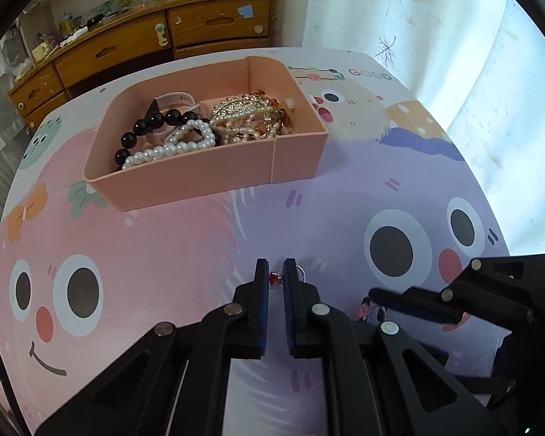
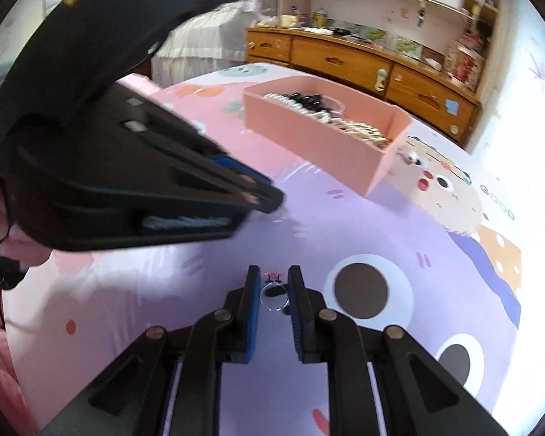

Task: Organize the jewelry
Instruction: 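Drop the red-gem ring into the pink tray with the left tool while the right drops its ring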

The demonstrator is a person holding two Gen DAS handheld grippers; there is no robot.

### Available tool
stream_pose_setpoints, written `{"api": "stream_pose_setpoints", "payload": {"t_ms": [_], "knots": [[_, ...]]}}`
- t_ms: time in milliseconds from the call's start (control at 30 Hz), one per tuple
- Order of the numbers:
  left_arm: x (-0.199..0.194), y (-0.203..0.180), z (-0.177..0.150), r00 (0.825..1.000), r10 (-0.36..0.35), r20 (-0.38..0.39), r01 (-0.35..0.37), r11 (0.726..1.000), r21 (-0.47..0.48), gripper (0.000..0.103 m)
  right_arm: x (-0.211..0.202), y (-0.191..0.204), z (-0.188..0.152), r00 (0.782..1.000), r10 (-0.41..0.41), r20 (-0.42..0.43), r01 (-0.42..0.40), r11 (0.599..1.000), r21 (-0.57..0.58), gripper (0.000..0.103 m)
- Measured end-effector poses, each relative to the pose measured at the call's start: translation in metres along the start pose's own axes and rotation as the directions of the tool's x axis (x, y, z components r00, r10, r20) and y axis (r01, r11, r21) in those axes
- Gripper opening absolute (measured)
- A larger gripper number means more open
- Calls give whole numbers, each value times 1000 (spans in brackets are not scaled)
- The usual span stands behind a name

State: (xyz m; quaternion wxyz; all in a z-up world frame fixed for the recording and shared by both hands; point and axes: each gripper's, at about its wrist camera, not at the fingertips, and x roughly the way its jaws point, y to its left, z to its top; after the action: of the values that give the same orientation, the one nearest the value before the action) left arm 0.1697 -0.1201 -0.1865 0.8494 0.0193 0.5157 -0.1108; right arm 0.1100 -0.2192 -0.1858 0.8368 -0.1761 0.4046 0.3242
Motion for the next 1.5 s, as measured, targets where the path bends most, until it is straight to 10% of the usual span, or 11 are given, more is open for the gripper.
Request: {"api": "stream_pose_setpoints", "payload": {"t_ms": [867, 967, 1133, 1300, 1500], "knots": [[-53, 62, 88, 963, 120, 242, -82, 984, -160, 15, -8, -59, 112, 962, -150, 230, 101, 972, 211, 16], [-49, 71, 95, 972, 150, 178, -115, 974, -196, 62, -1, -66, 121, 977, -118, 179, 71, 966, 249, 20], [-68, 88, 81, 977, 123, 174, -79, 967, -243, 82, -15, -60, 118, 980, -146, 136, 100, 950, 297, 41], [-80, 105, 44, 990, 128, 61, -109, 963, -245, 85, -29, -43, 99, 988, -154, 32, 129, 911, 392, 74], [-90, 128, -31, 981, 97, -166, -138, 955, -263, 85, -47, 5, 42, 979, -100, -180, 187, 793, 579, 86]]}}
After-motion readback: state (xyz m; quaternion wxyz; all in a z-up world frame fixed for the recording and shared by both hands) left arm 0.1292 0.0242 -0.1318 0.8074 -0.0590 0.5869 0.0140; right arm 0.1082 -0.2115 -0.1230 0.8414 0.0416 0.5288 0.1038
